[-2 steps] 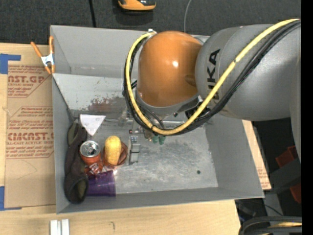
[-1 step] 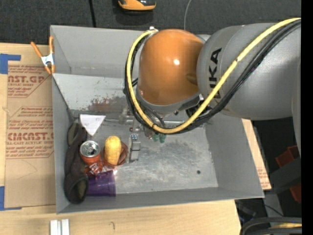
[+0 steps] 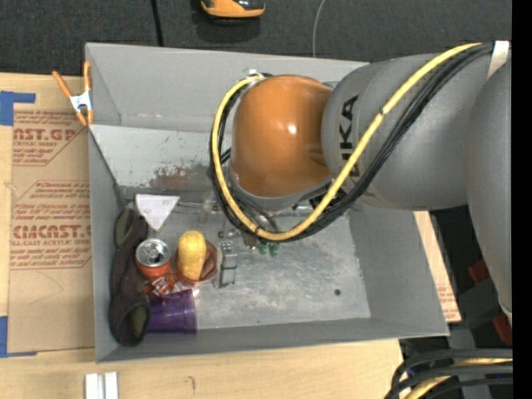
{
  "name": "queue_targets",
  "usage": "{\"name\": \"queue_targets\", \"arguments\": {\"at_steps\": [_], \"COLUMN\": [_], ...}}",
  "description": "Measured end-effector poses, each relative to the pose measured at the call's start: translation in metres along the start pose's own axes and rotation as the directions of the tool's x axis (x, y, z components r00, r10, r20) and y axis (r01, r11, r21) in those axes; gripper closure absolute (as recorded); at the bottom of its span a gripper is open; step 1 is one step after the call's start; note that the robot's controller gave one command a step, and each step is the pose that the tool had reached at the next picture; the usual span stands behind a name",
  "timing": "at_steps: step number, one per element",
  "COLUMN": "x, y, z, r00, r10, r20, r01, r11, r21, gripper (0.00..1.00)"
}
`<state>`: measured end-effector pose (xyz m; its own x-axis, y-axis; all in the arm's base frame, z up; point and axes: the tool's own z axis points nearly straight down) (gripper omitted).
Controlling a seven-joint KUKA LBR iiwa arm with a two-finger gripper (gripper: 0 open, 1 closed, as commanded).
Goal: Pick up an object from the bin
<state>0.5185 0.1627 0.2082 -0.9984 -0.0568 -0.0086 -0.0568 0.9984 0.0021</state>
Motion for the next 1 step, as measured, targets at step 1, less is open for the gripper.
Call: {"name": "queue_targets", "arguments": {"at_steps": [1], "x": [0.0006], "y": [-0.0059], "z": [0.0449], "r00": [0.976], "r10": [-0.219], "r20": [-0.007], "r01": [0.219], "r11": [0.976], "r21": [0.0], "gripper": [0.0]}}
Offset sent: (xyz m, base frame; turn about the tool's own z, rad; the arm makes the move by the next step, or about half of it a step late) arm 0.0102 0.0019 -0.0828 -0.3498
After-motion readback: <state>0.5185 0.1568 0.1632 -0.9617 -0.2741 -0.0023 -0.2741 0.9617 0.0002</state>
